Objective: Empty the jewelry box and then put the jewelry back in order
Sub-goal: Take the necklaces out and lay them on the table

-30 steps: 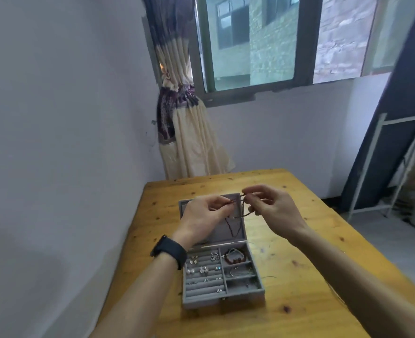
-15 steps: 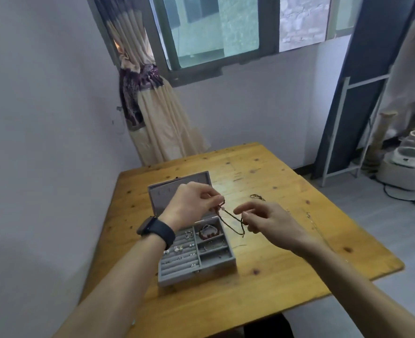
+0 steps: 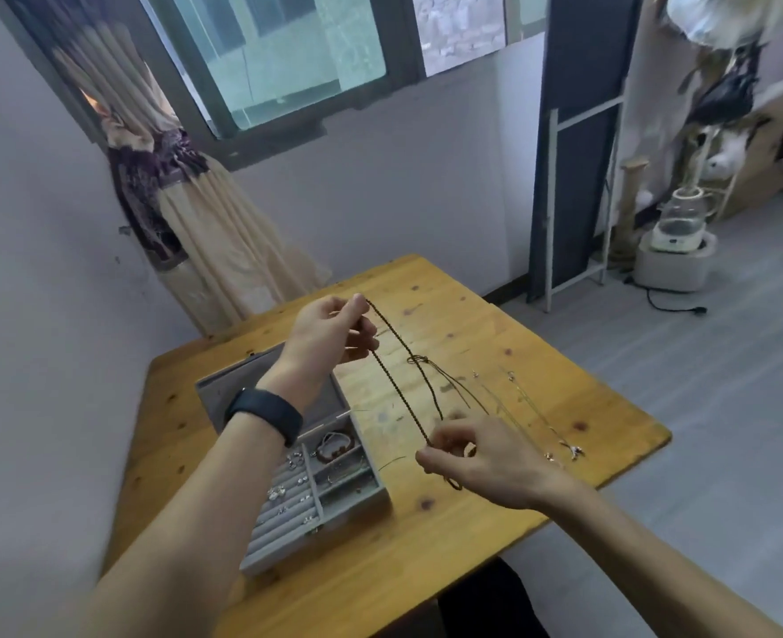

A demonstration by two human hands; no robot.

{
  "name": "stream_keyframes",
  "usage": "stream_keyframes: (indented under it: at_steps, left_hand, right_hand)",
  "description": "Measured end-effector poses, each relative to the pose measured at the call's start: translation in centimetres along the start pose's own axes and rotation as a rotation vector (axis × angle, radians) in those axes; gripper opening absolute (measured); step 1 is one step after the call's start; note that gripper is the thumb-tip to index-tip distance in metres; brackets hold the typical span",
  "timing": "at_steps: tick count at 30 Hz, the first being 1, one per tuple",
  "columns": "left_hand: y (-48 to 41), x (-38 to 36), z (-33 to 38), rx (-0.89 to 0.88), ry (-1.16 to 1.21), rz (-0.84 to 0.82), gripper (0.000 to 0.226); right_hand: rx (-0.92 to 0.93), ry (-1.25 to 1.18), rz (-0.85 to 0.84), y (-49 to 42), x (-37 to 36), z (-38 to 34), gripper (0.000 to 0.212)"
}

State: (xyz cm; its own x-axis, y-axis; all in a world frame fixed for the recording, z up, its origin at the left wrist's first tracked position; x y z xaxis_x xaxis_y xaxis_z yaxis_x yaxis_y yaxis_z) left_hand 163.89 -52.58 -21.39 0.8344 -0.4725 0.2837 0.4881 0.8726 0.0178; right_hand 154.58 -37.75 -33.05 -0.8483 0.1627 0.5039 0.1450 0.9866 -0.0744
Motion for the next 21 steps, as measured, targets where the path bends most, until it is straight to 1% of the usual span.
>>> stream_keyframes:
  at_steps: [5, 7, 9, 11, 13, 14, 16, 17, 19, 21]
  left_hand:
    - [-2.4, 0.5, -0.6, 0.024, 0.005, 0.056, 0.019]
    - [-3.3, 0.4, -1.5, 0.046, 0.003, 0.073, 0.018]
    - [-4.1, 0.0, -2.8, 0.095, 0.012, 0.089, 0.018]
    - [-4.7, -1.0, -4.4, 0.169, 0.085, 0.070, 0.017]
    - [-5.4, -2.1, -6.1, 0.200, 0.102, 0.044, 0.018]
    - [-6.1, -2.5, -6.8, 0.168, 0.007, 0.046, 0.020]
    - [-7.6, -3.3, -7.9, 0.038, -0.343, 0.038, 0.023]
    - [-8.0, -4.1, -8.6, -0.008, -0.466, 0.012, 0.020]
    - [-8.8, -6.0, -10.9, -0.033, -0.575, -0.064, 0.015]
    - [-9.5, -7.5, -13.4, -0.044, -0.677, -0.086, 0.015]
  right_hand:
    - [-0.030, 0.030, 0.202, 2.8, 0.8, 3.4, 0.019]
    - [-0.028, 0.040, 0.240, 4.0, 0.3, 4.7, 0.015]
    - [-0.025, 0.040, 0.290, 5.2, -0.2, 6.0, 0.023]
    - [-0.029, 0.051, 0.337, 6.4, -0.6, 7.0, 0.030]
    - [-0.034, 0.056, 0.378, 7.4, -0.9, 7.7, 0.032]
    - [-0.024, 0.072, 0.409, 7.8, -0.8, 7.9, 0.032]
    - [0.006, 0.177, 0.461, 8.3, -0.9, 7.9, 0.028]
    - [0.011, 0.245, 0.472, 8.4, -1.0, 8.2, 0.024]
    - [-0.007, 0.355, 0.478, 8.4, -1.6, 8.9, 0.014]
    - [-0.033, 0.457, 0.476, 8.2, -2.1, 9.5, 0.010]
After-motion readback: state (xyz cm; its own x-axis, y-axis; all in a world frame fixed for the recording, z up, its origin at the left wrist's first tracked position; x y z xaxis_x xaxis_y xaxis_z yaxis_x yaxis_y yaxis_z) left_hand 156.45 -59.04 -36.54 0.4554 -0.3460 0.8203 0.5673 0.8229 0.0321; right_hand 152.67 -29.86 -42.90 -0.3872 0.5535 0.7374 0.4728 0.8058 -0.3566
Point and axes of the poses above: each hand's wrist, its own y-axis away from the middle knuckle, its own x-axis out of the back of the hand, z = x × y, the point moved 9 cm from there along -y, towards the middle knuckle, and after that the axes turned 1 degree about z, right-handed, at the moved point
